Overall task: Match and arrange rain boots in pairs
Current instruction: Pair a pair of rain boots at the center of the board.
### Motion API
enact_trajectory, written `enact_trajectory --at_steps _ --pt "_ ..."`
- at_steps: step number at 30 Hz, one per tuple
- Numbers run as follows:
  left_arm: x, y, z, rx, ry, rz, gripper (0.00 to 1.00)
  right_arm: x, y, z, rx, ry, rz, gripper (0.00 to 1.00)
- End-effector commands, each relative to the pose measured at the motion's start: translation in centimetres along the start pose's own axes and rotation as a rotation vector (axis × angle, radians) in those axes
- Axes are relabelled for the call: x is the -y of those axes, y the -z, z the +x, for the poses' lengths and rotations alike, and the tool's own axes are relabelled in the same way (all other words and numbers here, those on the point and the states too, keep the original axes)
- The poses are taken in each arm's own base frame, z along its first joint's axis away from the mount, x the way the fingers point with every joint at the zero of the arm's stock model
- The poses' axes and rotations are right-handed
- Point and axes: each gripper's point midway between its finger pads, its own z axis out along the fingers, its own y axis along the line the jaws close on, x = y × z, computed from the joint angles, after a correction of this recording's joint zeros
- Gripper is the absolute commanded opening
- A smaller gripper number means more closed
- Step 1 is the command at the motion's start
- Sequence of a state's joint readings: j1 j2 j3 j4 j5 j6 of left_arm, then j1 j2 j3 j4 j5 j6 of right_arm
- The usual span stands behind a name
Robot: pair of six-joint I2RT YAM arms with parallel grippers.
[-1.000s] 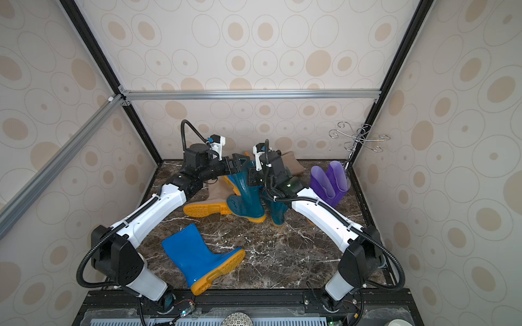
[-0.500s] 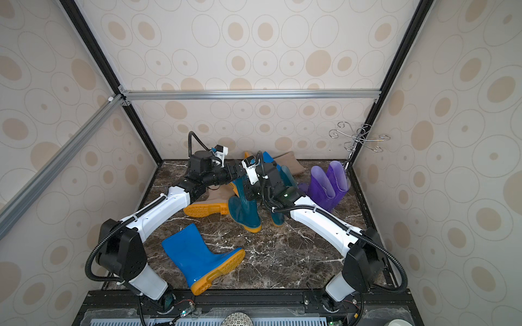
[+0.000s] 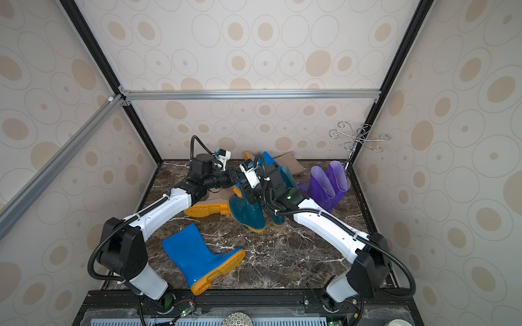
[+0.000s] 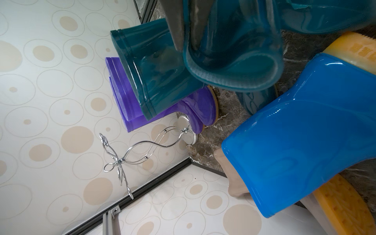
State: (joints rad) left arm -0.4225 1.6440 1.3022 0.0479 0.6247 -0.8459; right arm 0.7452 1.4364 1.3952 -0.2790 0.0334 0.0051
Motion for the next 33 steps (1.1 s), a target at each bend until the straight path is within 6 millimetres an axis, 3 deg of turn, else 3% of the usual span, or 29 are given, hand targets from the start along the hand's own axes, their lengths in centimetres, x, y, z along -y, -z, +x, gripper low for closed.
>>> enact_trajectory --at_steps 1,3,7,16,22,25,32,33 --pt "1.6 0.1 -0.5 -0.005 -0.083 0.008 0.0 3.0 6.9 -4.0 0.066 -0.037 0.153 0.59" --pt "2.1 -0.2 -0.1 -0.022 -0.118 -0.003 0.0 5.1 8.9 -3.6 0.036 -0.103 0.239 0.68" --pt "3.0 -1.2 0.8 -0.052 -0.186 -0.005 0.0 8.7 9.7 -0.5 -0.147 -0.198 0.385 0.72" --pt "5.1 -3.5 2.2 -0.103 -0.382 -0.052 0.0 11.9 5.7 6.0 -0.399 -0.364 0.456 0.78" --pt "6.4 -3.6 3.2 -0.123 -0.45 -0.042 0.0 12.7 3.6 8.4 -0.511 -0.357 0.491 0.75" --pt "6.7 -3.4 3.1 -0.102 -0.477 -0.055 0.0 12.3 3.1 8.8 -0.523 -0.362 0.46 0.6" --pt "7.9 -3.6 3.4 -0.095 -0.527 -0.015 0.0 11.0 3.0 8.5 -0.492 -0.408 0.369 0.0" --pt "8.5 -3.7 3.4 -0.094 -0.544 0.0 0.0 11.0 3.3 8.3 -0.481 -0.412 0.369 0.0"
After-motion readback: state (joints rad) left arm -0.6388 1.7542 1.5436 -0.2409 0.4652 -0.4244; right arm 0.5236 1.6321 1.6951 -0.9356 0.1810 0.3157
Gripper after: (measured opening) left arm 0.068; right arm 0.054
